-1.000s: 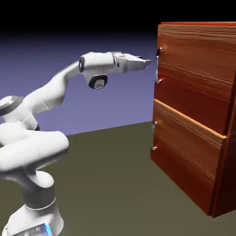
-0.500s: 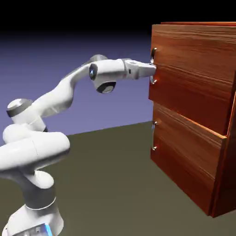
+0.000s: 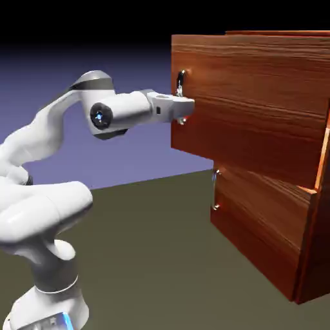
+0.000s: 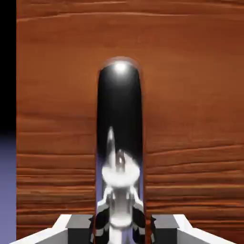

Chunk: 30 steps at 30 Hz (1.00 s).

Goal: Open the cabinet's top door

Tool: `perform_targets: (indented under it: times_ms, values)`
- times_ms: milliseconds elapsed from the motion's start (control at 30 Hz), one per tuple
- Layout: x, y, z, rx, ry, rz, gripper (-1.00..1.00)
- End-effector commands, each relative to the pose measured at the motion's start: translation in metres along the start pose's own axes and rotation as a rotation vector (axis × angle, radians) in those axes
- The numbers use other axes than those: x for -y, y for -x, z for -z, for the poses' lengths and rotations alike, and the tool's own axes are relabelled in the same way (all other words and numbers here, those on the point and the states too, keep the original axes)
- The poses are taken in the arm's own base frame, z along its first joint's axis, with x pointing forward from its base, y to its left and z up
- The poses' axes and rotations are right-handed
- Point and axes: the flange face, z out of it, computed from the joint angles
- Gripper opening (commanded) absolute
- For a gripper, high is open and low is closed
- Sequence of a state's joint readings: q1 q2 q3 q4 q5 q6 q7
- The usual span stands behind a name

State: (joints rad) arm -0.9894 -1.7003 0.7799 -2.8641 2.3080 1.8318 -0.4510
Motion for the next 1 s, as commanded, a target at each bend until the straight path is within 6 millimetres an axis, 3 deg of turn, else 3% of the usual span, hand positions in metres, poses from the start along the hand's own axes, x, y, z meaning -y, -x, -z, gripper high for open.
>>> perform_targets:
  times_ms: [0, 500, 967]
  values:
    - [-0.003, -0.003, 0.01, 0.016, -0.015, 0.0, -1.0]
    - [-0.047, -0.047, 0.122, 0.226, -0.225, 0.0, -1.0]
    - [-0.1, -0.1, 0.196, 0.397, -0.396, 0.0, -1.0]
